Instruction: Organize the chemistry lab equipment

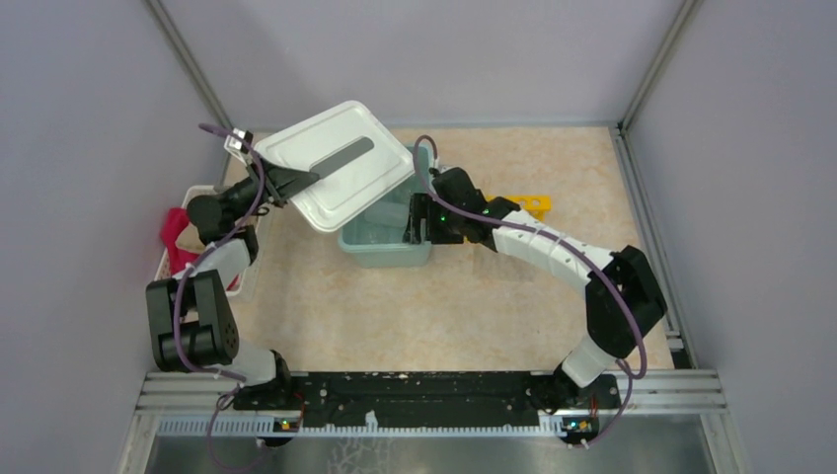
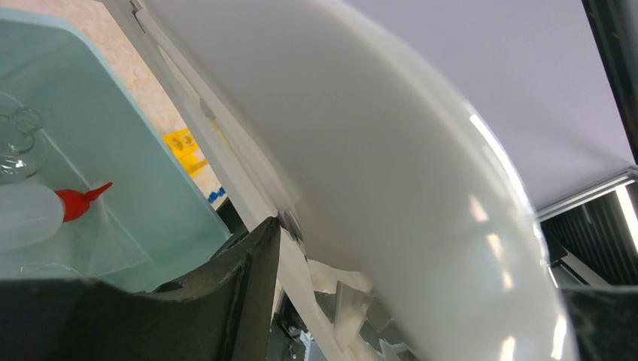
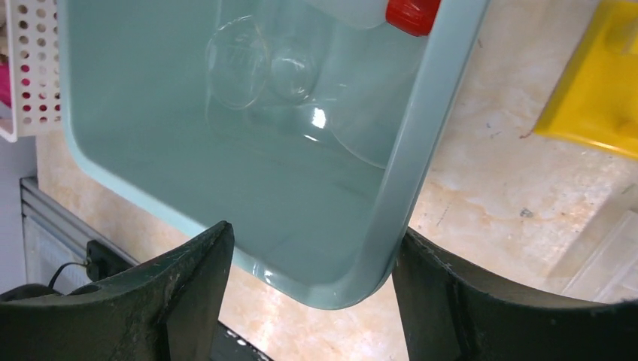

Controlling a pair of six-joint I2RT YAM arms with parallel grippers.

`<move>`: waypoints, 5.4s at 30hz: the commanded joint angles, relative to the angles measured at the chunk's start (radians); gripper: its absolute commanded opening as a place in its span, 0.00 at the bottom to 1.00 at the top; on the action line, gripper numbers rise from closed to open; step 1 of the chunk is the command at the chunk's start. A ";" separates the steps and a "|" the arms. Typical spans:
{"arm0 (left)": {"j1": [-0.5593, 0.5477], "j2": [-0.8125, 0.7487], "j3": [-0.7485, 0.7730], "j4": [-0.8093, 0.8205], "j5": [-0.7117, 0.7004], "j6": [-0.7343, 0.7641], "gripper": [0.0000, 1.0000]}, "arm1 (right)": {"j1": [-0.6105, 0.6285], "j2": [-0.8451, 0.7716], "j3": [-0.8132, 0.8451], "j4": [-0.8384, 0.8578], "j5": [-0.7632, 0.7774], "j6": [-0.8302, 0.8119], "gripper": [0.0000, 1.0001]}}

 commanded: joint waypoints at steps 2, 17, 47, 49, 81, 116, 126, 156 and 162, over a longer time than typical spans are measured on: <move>-0.034 -0.007 -0.040 0.078 -0.009 -0.001 0.00 | 0.012 -0.094 0.070 0.018 -0.011 0.020 0.76; -0.130 0.050 -0.107 0.115 0.054 0.047 0.00 | -0.089 -0.318 0.056 -0.052 0.101 0.034 0.76; -0.120 -0.135 0.030 -1.274 -0.033 1.091 0.72 | -0.055 0.065 0.189 -0.020 0.275 0.086 0.62; -0.120 -0.134 0.044 -1.323 -0.047 1.120 0.79 | -0.058 0.081 0.199 -0.018 0.271 0.090 0.60; -0.118 -0.208 0.338 -2.286 -0.285 2.043 0.99 | -0.141 0.255 0.404 -0.097 0.277 0.010 0.42; -0.102 -0.106 0.370 -2.058 -0.318 2.019 0.57 | -0.145 0.372 0.605 -0.151 0.226 -0.124 0.40; -0.128 -0.153 0.350 -2.076 -0.264 1.984 0.56 | -0.155 0.419 0.665 -0.163 0.229 -0.122 0.40; -0.085 -0.105 0.332 -1.984 -0.663 1.997 0.53 | -0.180 0.439 0.716 -0.195 0.199 -0.153 0.56; -0.099 -0.102 0.267 -1.924 -0.653 2.007 0.52 | -0.184 0.455 0.747 -0.212 0.193 -0.157 0.55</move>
